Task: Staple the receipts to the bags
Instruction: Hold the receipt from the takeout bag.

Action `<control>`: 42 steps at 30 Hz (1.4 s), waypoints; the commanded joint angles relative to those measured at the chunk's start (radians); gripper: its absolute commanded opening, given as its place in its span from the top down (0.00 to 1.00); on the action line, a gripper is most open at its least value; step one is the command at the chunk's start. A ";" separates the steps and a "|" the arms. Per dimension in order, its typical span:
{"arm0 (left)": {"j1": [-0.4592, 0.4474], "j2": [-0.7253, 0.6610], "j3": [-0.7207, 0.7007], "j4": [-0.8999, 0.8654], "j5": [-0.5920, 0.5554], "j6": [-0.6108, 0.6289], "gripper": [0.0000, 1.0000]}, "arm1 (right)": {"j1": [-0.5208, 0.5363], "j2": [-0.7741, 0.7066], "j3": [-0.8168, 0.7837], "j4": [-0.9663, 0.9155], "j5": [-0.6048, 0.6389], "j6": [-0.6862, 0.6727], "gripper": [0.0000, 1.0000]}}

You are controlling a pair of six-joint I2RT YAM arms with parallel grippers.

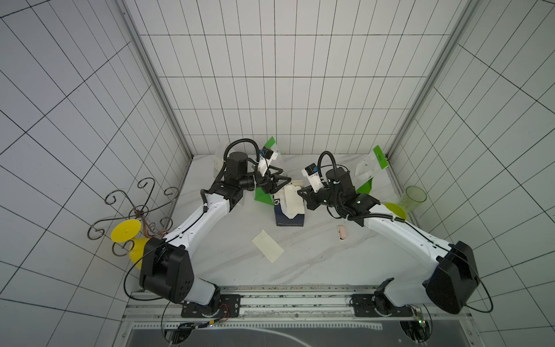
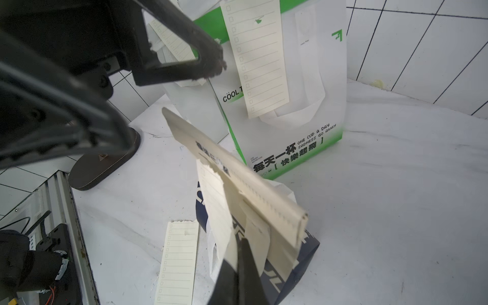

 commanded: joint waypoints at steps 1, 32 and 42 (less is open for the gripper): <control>-0.005 0.015 0.008 -0.041 0.012 0.075 0.38 | -0.001 0.008 0.125 0.006 0.022 -0.020 1.00; -0.034 0.050 0.039 -0.149 -0.026 0.161 0.62 | -0.009 0.002 0.114 0.028 0.124 -0.007 1.00; -0.052 0.059 0.047 -0.183 -0.072 0.196 0.62 | -0.008 -0.005 0.091 0.056 0.121 0.018 1.00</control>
